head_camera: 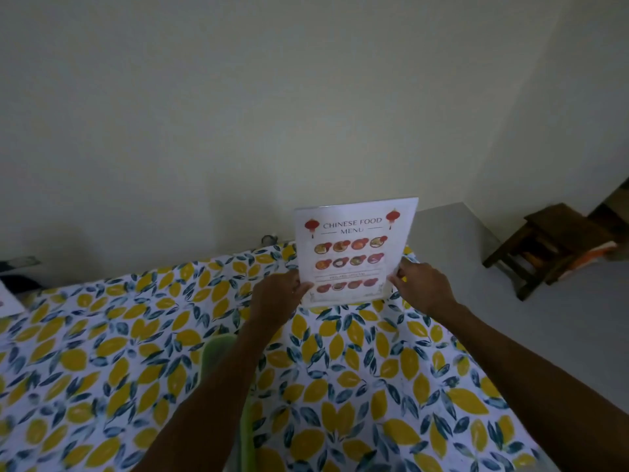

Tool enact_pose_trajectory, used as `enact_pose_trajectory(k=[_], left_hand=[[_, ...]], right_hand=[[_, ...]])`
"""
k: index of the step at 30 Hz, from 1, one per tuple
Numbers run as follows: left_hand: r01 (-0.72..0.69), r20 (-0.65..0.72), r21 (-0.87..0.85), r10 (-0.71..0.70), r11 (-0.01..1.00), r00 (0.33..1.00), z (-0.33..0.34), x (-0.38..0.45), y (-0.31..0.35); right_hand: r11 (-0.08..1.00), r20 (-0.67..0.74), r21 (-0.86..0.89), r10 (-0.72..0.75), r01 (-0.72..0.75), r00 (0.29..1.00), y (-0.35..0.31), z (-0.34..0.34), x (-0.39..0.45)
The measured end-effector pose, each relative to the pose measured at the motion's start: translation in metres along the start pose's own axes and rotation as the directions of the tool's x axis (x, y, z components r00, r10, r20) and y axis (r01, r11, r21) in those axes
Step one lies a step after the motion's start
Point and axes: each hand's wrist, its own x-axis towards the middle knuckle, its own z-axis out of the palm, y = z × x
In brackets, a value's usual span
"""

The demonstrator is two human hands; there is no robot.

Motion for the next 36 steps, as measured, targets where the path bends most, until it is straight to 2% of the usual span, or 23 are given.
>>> enact_pose_trajectory(k=[3, 9, 12, 16, 19, 24, 32, 36], left_hand=[[-0.02, 0.007, 0.059, 0.02, 0.998, 1.0, 0.013, 0.019, 0.007], [0.026, 0.032, 0.077, -0.028, 0.997, 0.999, 0.033, 0.075, 0.037], [-0.027, 0.071, 0.235, 0.011, 0.972, 0.997, 0.053, 0.112, 0.041], [0.19, 0.102, 0.135, -0.205, 0.972, 0.973, 0.088, 0.159, 0.041], [0.192, 0.065, 0.107, -0.199, 0.976, 0.978, 0.111, 0.184, 0.041], [0.236, 0.113, 0.128, -0.25, 0.963, 0.962, 0.134, 0.223, 0.048], [0.213, 0.148, 0.196, -0.244, 0.957, 0.958, 0.163, 0.25, 0.039], [0.309, 0.129, 0.101, -0.32, 0.946, 0.939, 0.179, 0.25, 0.039]], right_hand=[[1.0, -0.002, 0.001, -0.014, 0.014, 1.0, 0.012, -0.002, 0.02], [0.999, 0.014, -0.004, -0.04, 0.04, 0.999, 0.044, 0.0, 0.089], [0.998, 0.015, -0.008, -0.056, 0.056, 0.998, 0.059, 0.01, 0.136], [0.995, 0.051, -0.034, -0.096, 0.098, 0.994, 0.078, 0.028, 0.192], [0.993, 0.07, -0.048, -0.101, 0.104, 0.992, 0.09, 0.038, 0.227], [0.994, 0.08, -0.038, -0.099, 0.102, 0.992, 0.109, 0.053, 0.272], [0.988, 0.138, -0.016, -0.148, 0.152, 0.979, 0.125, 0.075, 0.299], [0.991, 0.139, 0.01, -0.136, 0.136, 0.981, 0.128, 0.088, 0.301]])
